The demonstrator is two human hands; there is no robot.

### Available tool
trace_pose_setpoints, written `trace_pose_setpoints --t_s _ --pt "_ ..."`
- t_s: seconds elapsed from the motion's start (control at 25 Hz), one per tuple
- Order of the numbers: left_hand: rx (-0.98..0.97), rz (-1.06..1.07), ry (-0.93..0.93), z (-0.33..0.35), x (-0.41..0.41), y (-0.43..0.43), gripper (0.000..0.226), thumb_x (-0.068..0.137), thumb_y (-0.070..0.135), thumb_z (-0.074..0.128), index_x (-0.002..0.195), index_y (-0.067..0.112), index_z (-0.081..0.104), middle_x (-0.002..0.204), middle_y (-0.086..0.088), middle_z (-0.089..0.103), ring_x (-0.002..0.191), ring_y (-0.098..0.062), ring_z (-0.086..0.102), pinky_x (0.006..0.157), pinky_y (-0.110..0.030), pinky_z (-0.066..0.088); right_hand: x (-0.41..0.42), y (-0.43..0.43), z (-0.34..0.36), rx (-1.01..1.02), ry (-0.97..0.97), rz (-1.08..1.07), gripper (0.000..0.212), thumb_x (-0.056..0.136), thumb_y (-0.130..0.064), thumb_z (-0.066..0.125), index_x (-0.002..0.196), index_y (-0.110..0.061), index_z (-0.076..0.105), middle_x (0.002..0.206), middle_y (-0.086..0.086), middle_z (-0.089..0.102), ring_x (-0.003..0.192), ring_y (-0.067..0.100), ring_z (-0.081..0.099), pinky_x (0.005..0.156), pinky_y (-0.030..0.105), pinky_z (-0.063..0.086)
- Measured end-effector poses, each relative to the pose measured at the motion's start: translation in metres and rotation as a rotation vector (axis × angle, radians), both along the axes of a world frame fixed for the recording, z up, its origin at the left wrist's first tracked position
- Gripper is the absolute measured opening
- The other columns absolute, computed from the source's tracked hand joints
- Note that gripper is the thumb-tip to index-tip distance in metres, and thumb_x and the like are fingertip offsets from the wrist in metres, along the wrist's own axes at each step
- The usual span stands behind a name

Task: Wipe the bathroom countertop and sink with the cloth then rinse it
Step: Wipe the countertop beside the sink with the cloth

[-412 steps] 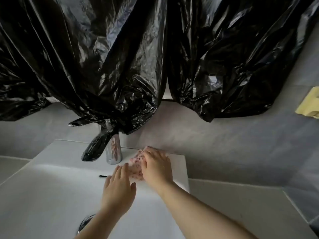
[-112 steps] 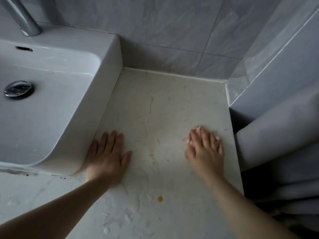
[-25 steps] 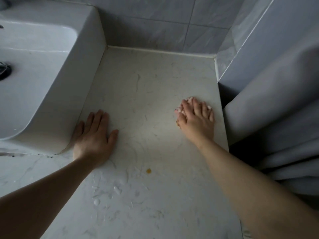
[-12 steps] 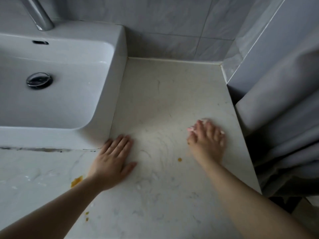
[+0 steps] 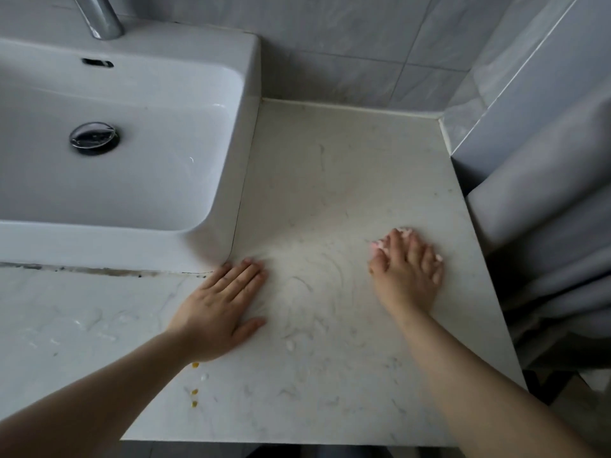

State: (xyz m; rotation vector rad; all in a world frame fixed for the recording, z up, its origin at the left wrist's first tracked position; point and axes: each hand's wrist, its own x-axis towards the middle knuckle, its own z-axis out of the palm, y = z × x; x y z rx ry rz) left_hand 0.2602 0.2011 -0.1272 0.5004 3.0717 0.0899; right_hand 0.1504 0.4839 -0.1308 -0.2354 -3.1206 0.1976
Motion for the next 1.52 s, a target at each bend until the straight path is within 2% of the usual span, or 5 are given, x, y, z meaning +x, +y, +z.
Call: trace_pose_setpoints --t_s 0.28,0.52,1.0,1.32,1.52 --pt "0.143 0.161 0.019 0.006 0.010 0.005 0.070 0.093 0.056 0.021 0.127 0.007 0.056 0.132 -0.010 0.055 0.127 -0.024 0.047 0.113 -0.028 0.015 0.016 -0.079 -0.002 -0.010 0.130 0.666 0.050 0.085 -0.050 0.039 0.125 -0.029 0.061 0.135 0.003 0.056 0.121 0.033 0.054 0.106 0.049 0.034" --pt "0.180 0.132 0.172 0.002 0.010 0.005 0.054 0.082 0.043 0.047 0.118 0.006 0.064 0.123 -0.010 0.062 0.120 -0.025 0.051 0.103 -0.033 0.032 -0.023 -0.058 0.006 -0.010 -0.021 0.114 0.073 0.079 -0.058 0.011 0.142 -0.035 0.038 0.156 0.002 0.027 0.143 0.030 0.019 0.114 0.051 0.006" --pt "0.137 0.311 0.245 0.007 0.012 0.005 0.045 0.076 0.040 0.048 0.102 0.008 0.067 0.103 -0.008 0.065 0.102 -0.025 0.047 0.085 -0.035 0.034 -0.008 -0.128 -0.001 -0.027 0.078 0.784 0.051 0.085 -0.051 0.034 0.126 -0.033 0.060 0.137 -0.002 0.055 0.125 0.030 0.052 0.104 0.056 0.031" --pt "0.120 0.298 0.170 0.010 0.011 0.006 0.050 0.078 0.041 0.045 0.110 0.010 0.066 0.109 -0.006 0.066 0.104 -0.026 0.045 0.086 -0.037 0.033 -0.009 -0.025 0.007 0.012 -0.060 0.065 0.061 0.086 -0.054 0.022 0.143 -0.038 0.034 0.157 -0.001 0.024 0.144 0.029 0.017 0.115 0.050 0.008" --pt "0.131 0.308 0.153 0.012 0.011 0.005 0.051 0.076 0.042 0.046 0.111 0.012 0.066 0.110 -0.005 0.066 0.104 -0.024 0.046 0.086 -0.036 0.033 0.034 -0.140 -0.001 -0.073 0.167 0.596 0.046 0.085 -0.050 0.040 0.121 -0.033 0.062 0.133 0.001 0.058 0.122 0.034 0.052 0.106 0.049 0.026"
